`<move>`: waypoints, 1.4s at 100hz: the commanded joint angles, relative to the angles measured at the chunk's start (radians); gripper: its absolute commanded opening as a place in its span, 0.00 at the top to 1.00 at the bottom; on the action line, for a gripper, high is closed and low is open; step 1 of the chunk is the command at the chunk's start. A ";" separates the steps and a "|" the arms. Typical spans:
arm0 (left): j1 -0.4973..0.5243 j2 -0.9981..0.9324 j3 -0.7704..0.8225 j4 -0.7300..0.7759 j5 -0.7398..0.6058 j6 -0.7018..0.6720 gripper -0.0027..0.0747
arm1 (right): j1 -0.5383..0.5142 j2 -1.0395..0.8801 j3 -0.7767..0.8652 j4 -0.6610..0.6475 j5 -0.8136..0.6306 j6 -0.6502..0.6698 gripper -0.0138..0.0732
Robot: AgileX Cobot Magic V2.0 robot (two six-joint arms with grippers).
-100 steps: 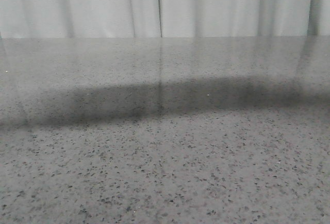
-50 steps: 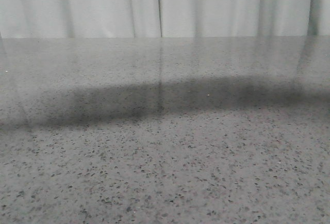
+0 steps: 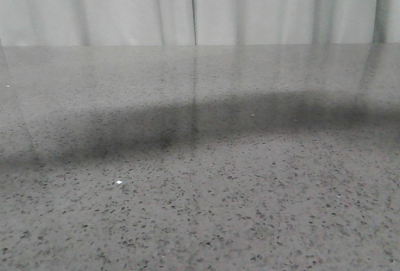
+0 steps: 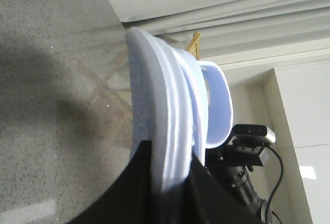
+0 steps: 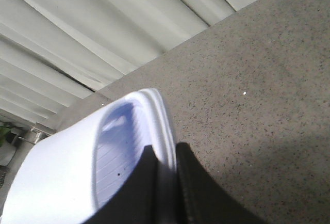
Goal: Insert blue slippers together front up
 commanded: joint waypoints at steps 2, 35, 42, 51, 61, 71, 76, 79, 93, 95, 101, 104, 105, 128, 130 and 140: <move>-0.011 -0.004 -0.038 -0.106 0.169 0.006 0.94 | 0.010 0.003 -0.023 0.025 0.012 -0.033 0.96; -0.011 -0.004 -0.038 -0.107 0.178 0.012 0.95 | 0.010 0.043 -0.023 0.023 0.044 -0.101 0.96; -0.011 -0.004 -0.038 -0.107 0.178 0.012 0.95 | 0.010 0.069 -0.023 0.062 0.075 -0.140 0.96; -0.011 -0.004 -0.038 -0.107 0.180 0.013 0.94 | 0.010 0.099 -0.023 0.158 0.093 -0.230 0.96; -0.011 -0.004 -0.038 -0.107 0.189 0.015 0.95 | 0.010 0.124 -0.023 0.242 0.119 -0.307 0.96; -0.011 -0.004 -0.038 -0.107 0.196 0.015 0.95 | 0.010 0.153 -0.025 0.283 0.156 -0.351 0.96; -0.011 -0.004 -0.038 -0.107 0.196 0.016 0.94 | 0.010 0.165 -0.025 0.309 0.177 -0.380 0.96; -0.011 -0.004 -0.038 -0.107 0.196 0.016 0.95 | 0.010 0.175 -0.025 0.320 0.190 -0.398 0.96; -0.011 -0.004 -0.038 -0.107 0.196 0.016 0.94 | 0.010 0.199 -0.025 0.400 0.270 -0.484 0.96; -0.011 -0.004 -0.038 -0.107 0.196 0.016 0.94 | 0.010 0.201 -0.025 0.404 0.278 -0.489 0.96; -0.011 -0.004 -0.038 -0.107 0.196 0.016 0.95 | 0.010 0.208 -0.025 0.408 0.299 -0.502 0.96; -0.011 -0.004 -0.038 -0.107 0.196 0.017 0.95 | 0.010 0.210 -0.025 0.412 0.312 -0.507 0.96; -0.011 -0.004 -0.038 -0.107 0.196 0.017 0.95 | 0.010 0.212 -0.025 0.412 0.316 -0.510 0.96; -0.011 -0.004 -0.038 -0.107 0.192 0.022 0.95 | 0.010 0.240 -0.025 0.476 0.439 -0.606 0.96; -0.011 -0.004 -0.038 -0.107 0.188 0.021 0.94 | 0.010 0.241 -0.025 0.476 0.437 -0.606 0.96; -0.011 -0.004 -0.038 -0.098 0.175 0.022 0.95 | 0.010 0.241 -0.025 0.472 0.374 -0.610 0.96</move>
